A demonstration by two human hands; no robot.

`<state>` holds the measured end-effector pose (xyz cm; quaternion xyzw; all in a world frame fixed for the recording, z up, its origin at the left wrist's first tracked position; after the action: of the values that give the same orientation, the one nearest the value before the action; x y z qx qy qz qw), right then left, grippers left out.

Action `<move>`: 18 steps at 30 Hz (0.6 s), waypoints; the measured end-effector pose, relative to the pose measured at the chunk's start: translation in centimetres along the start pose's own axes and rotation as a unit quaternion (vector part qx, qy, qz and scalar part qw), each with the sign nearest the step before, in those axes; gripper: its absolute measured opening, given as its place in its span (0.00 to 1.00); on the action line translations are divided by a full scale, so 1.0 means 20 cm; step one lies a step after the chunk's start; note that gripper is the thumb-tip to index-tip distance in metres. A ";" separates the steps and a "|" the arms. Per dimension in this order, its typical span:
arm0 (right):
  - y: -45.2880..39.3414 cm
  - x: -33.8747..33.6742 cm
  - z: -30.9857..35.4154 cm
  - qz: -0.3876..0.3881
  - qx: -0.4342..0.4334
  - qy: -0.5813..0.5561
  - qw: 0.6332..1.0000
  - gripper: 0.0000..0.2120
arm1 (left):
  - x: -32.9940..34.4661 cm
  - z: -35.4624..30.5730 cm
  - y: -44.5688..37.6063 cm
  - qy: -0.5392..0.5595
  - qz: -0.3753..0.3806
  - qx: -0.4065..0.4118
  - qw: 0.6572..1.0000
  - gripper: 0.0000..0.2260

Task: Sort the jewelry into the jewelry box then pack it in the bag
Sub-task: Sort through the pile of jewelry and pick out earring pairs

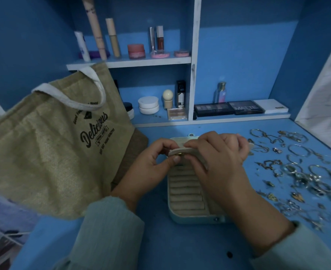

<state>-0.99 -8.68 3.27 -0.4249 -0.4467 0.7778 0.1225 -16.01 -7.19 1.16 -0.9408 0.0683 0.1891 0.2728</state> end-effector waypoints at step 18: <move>-0.17 -0.06 -0.33 0.121 0.152 -0.049 0.980 0.18 | 0.02 0.01 -0.12 0.040 -0.155 -0.158 0.974 0.09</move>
<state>4.12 -3.55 5.17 -0.4134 -0.2739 0.8657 0.0683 -15.20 -5.11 1.95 -0.9779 -0.0983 0.1152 0.1441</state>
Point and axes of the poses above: each hand's wrist, its own y-axis away from the middle knuckle, its own x-axis out of the palm, z = x × y, the point moved 4 cm from there along -y, towards the middle knuckle, and after that the axes turned 4 degrees about -y, right-handed, at the moved point
